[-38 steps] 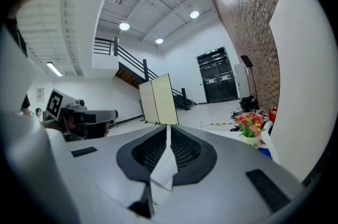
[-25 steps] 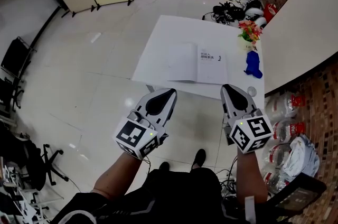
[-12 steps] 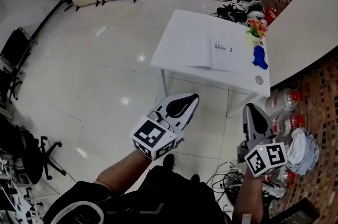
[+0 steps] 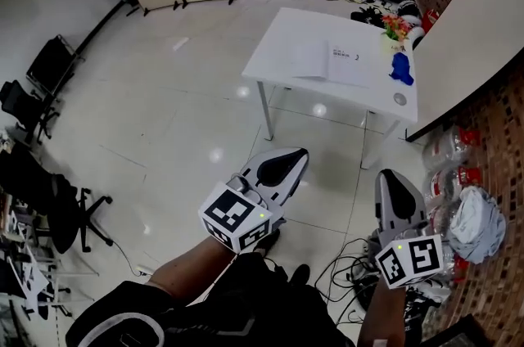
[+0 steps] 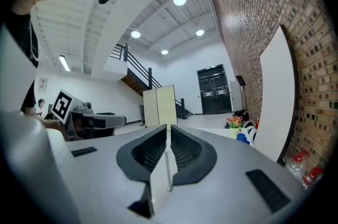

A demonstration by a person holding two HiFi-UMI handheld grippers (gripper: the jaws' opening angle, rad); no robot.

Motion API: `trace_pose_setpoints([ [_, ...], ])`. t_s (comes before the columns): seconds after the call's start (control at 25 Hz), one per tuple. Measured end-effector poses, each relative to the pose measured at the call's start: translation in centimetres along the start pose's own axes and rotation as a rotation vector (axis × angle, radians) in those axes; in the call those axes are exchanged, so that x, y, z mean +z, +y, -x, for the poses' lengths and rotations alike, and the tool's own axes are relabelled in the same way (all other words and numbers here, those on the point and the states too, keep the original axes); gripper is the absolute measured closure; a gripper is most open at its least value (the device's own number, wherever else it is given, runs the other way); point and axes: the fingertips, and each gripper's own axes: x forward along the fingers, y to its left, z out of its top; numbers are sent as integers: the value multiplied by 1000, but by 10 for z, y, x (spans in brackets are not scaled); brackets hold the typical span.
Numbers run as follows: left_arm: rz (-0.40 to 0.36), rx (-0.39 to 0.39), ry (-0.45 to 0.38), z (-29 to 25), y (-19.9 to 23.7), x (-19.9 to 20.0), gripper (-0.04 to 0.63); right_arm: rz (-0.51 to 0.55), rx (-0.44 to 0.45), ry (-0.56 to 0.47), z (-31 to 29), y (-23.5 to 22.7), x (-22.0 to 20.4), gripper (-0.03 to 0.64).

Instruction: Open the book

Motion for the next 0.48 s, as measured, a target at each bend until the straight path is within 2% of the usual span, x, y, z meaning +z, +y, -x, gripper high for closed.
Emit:
trace_pose_setpoints([
  [0.2,-33,19,13,43,-31,9,598,-22,12,-27,30,19,3,601],
  [0.32,-45,1,-25,80,-46,22,599,-4,14,-33,44,49,9,601],
  [0.48,-32,-5,-45,136,-34,23,600,21,-17,-38,52,103,9,601],
])
